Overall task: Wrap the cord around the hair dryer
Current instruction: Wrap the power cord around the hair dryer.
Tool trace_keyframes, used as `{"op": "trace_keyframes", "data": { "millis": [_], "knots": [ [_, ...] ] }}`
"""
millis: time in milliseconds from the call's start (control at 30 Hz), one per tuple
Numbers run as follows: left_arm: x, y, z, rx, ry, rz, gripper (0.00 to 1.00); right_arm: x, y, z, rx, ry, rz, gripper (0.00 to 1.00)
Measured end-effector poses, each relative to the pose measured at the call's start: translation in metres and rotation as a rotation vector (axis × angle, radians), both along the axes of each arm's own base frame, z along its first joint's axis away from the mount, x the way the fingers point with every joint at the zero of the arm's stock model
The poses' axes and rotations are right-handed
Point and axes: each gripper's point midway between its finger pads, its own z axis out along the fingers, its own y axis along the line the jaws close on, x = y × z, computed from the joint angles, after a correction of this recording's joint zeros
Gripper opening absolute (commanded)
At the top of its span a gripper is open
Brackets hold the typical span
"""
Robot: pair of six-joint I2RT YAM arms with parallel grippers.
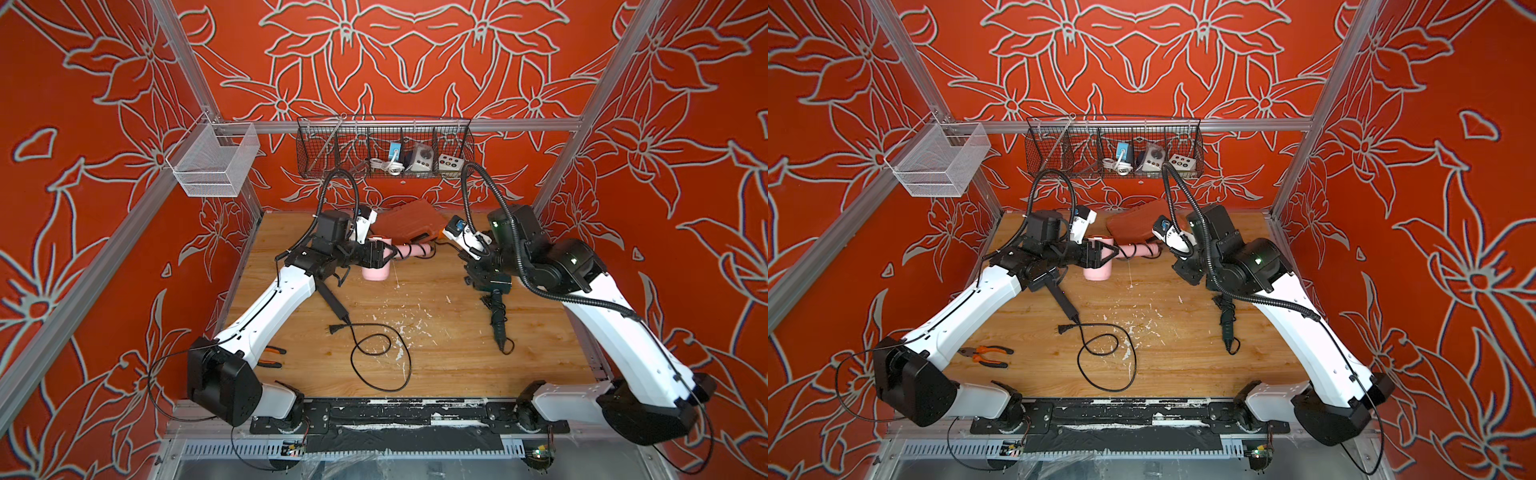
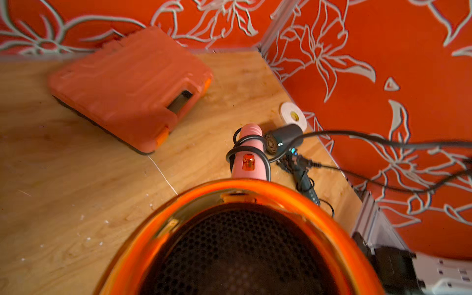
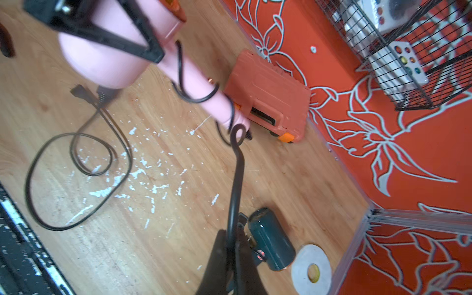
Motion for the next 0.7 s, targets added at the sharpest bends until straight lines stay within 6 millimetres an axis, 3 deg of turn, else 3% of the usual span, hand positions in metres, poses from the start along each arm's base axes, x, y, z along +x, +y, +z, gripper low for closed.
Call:
{"op": "trace_keyframes", "data": {
  "millis": [267,400,533,700],
  "knots": [
    [-0.053,-0.041,-0.013,-0.03,0.068,-0.257,0.0,0.026,0.011,0.01,-0.082,-0.076,0.042,0.0],
    [-0.068,-0.052,-0.017,-0.056,0.092,-0.329,0.0,0.031,0.018,0.02,-0.075,-0.108,0.071,0.0],
    [-0.077,-0.062,-0.012,-0.101,0.097,-0.397,0.0,0.037,0.017,0.025,-0.089,-0.141,0.083,0.0],
    [-0.106,-0.086,0.003,-0.196,0.079,-0.547,0.0,0.061,0.009,0.016,-0.073,-0.144,0.053,0.0]
  ]
}}
